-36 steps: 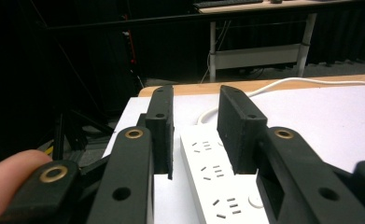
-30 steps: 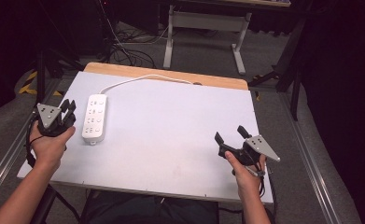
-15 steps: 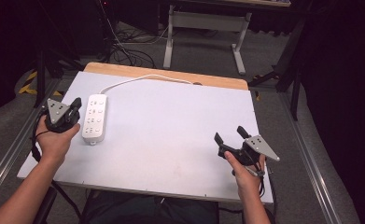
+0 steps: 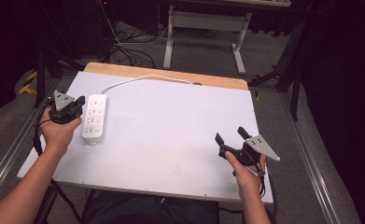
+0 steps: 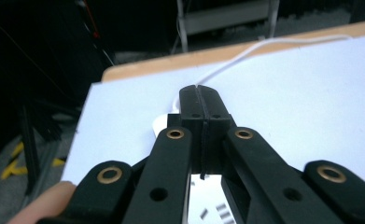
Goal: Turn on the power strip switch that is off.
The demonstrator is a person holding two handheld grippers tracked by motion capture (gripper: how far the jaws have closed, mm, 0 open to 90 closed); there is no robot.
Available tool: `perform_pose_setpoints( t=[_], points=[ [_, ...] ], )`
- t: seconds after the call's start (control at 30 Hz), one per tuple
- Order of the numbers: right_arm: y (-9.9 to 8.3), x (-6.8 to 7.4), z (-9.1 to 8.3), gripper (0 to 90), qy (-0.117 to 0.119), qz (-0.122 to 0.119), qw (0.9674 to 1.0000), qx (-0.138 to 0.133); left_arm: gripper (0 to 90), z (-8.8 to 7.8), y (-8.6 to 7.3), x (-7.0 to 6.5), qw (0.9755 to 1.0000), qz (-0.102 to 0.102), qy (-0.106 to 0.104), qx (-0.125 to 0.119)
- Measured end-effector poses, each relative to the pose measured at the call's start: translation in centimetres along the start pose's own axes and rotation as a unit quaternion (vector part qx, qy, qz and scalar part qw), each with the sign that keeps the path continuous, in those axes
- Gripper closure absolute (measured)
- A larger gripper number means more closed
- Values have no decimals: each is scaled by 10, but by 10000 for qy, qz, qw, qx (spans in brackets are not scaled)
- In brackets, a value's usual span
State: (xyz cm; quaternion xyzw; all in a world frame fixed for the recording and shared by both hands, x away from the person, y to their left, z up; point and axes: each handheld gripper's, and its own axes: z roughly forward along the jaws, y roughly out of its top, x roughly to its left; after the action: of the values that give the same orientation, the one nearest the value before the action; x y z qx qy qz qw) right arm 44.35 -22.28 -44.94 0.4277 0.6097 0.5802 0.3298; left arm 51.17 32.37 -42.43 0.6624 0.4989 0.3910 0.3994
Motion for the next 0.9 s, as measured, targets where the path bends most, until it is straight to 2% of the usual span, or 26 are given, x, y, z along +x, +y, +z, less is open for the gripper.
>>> perform_pose_setpoints(
  t=[0.07, 0.13, 0.27, 0.37, 0.4, 0.43, 0.47, 0.5, 0.63, 0.7, 0.73, 0.77, 0.8, 0.9],
  points=[
    [0, 0, 0, 77, -11, -8, 10000, 1, 900, 1, 0, 0, 10000, 11, -52, 60],
    [0, 0, -1, 77, -9, -13, 10000, -1, 900, 2, 1, -2, 9996, -5, -193, 218],
    [0, 0, -1, 78, 3, -3, 10000, 15, 900, 6, 0, -6, 9977, 88, -441, 507],
    [0, 0, -1, 78, 2, 8, 10000, 21, 900, 14, 4, -8, 9956, 190, -501, 767],
    [0, 0, -1, 79, -1, 8, 10000, 22, 900, 14, 4, -8, 9956, 190, -501, 767],
    [0, 0, -1, 79, -7, 9, 10000, 19, 900, 18, 3, -8, 9946, 197, -530, 865],
    [0, 0, -1, 79, -11, -7, 10000, 19, 900, 22, 2, -9, 9919, 223, -601, 1098],
    [0, 0, -1, 79, -8, -15, 10000, 12, 900, 22, 2, -9, 9919, 223, -601, 1098],
    [-1, 0, -1, 80, -21, -5, 10000, 37, 900, 25, 1, -10, 9861, 185, -788, 1449],
    [-1, 0, -1, 81, -13, -2, 10000, 45, 900, 27, 0, -12, 9819, 235, -870, 1665],
    [0, 1, -1, 81, -13, -13, 10000, 41, 900, 30, -2, -13, 9784, 291, -873, 1849],
    [0, 1, -1, 81, -12, -17, 10000, 44, 900, 30, -2, -13, 9784, 291, -873, 1849],
    [0, 1, -1, 81, -4, -19, 10000, 45, 900, 31, -3, -13, 9768, 311, -900, 1919],
    [-1, 1, -1, 85, -22, -25, 10000, 64, 900, 34, -4, -14, 9747, 312, -926, 2013]
  ],
)
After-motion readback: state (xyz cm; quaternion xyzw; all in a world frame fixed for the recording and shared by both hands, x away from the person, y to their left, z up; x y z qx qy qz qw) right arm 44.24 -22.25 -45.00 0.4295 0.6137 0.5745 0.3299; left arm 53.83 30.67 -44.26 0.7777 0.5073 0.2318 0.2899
